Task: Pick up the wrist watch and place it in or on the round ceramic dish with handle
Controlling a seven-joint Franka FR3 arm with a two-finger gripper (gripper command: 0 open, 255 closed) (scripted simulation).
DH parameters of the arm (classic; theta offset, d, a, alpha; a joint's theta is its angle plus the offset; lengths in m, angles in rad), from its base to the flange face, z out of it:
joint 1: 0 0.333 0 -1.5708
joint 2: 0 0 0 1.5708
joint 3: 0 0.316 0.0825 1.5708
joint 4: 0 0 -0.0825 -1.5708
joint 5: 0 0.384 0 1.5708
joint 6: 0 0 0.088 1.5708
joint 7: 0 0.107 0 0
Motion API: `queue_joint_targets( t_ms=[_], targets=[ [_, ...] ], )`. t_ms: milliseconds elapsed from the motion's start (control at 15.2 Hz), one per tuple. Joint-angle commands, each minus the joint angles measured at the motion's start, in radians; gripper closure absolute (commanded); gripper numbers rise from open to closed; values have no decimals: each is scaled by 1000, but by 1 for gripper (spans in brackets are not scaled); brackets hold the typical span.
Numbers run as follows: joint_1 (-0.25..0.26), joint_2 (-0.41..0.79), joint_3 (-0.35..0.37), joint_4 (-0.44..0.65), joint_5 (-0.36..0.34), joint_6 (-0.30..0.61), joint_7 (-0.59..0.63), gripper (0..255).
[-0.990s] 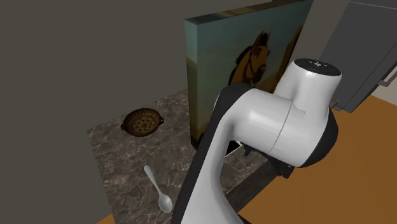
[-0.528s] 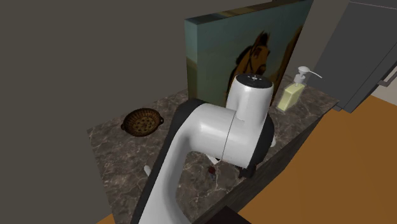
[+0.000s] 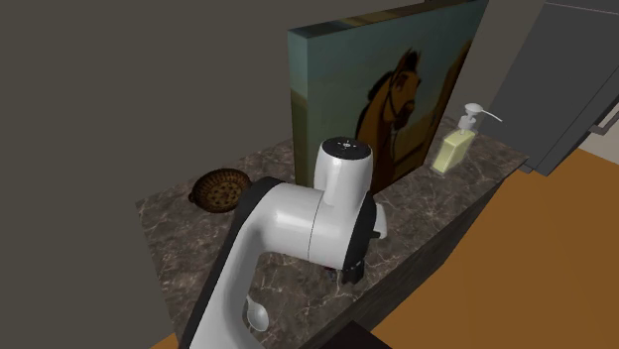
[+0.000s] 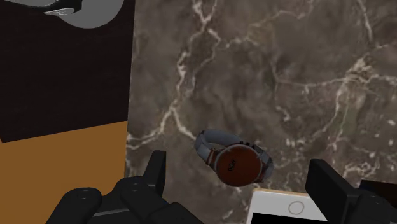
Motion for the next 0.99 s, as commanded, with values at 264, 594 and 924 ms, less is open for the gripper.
queue_joint_targets(
  t_ms=[264, 594, 924],
  targets=[
    [12, -3, 24, -62, 24, 58, 0, 0],
    [12, -3, 24, -62, 24, 58, 0, 0],
    [12, -3, 24, -61, 24, 58, 0, 255]
  ],
)
